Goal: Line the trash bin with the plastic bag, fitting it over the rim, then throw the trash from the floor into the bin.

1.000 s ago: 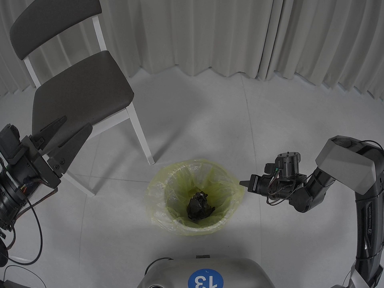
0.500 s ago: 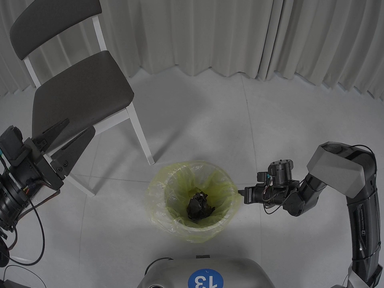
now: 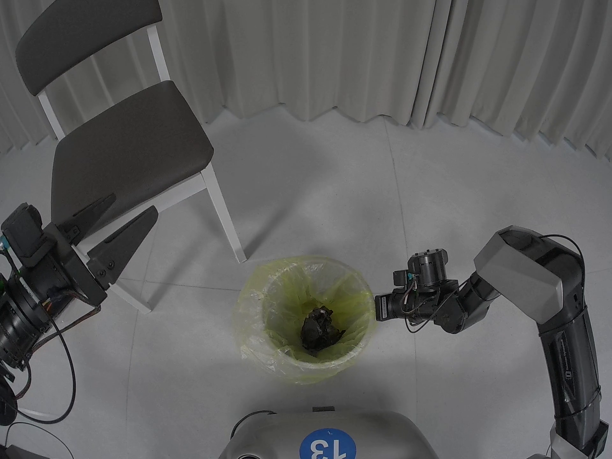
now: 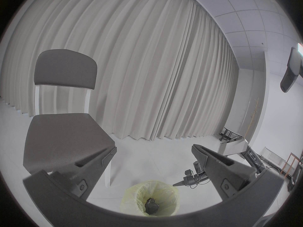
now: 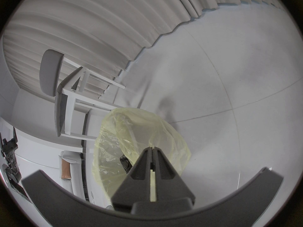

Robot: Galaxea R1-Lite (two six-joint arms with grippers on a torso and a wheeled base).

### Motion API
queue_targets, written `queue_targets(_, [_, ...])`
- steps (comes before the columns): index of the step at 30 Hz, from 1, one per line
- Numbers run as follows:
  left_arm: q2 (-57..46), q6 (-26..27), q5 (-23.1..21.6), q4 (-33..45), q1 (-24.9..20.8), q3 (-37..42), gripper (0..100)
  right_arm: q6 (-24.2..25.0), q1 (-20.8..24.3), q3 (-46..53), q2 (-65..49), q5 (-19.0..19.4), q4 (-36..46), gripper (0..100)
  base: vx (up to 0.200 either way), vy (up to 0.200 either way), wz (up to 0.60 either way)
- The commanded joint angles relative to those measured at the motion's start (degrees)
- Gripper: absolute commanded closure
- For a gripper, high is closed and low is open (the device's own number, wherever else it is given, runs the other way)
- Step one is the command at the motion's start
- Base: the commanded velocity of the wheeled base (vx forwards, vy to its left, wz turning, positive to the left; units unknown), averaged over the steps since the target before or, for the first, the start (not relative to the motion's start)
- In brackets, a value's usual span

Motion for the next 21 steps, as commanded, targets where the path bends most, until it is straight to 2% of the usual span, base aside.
queue_targets(1, [0.2, 0.0, 0.0, 0.0, 0.0, 0.0, 0, -0.4, 0.2, -3.0, 1.9, -0.4, 2.0, 100, 0.000, 0.000, 0.00])
queue_targets(8, [0.3, -0.1, 0.0, 0.0, 0.0, 0.0, 0, -2.5, 0.0, -6.7, 2.7, -2.2, 5.4, 100, 0.000, 0.000, 0.00])
queue_targets(19, [0.3, -0.1, 0.0, 0.0, -0.8, 0.4, 0, -3.0, -0.2, -5.8, 1.2, -2.2, 7.2, 100, 0.000, 0.000, 0.00])
queue_targets(20, [0.3, -0.1, 0.0, 0.0, -0.8, 0.4, 0, -3.0, -0.2, -5.7, 1.2, -2.3, 7.3, 0, 0.000, 0.000, 0.00])
queue_targets(21, [0.3, -0.1, 0.0, 0.0, -0.8, 0.4, 0, -3.0, -0.2, -5.4, 1.1, -2.3, 7.3, 0, 0.000, 0.000, 0.00])
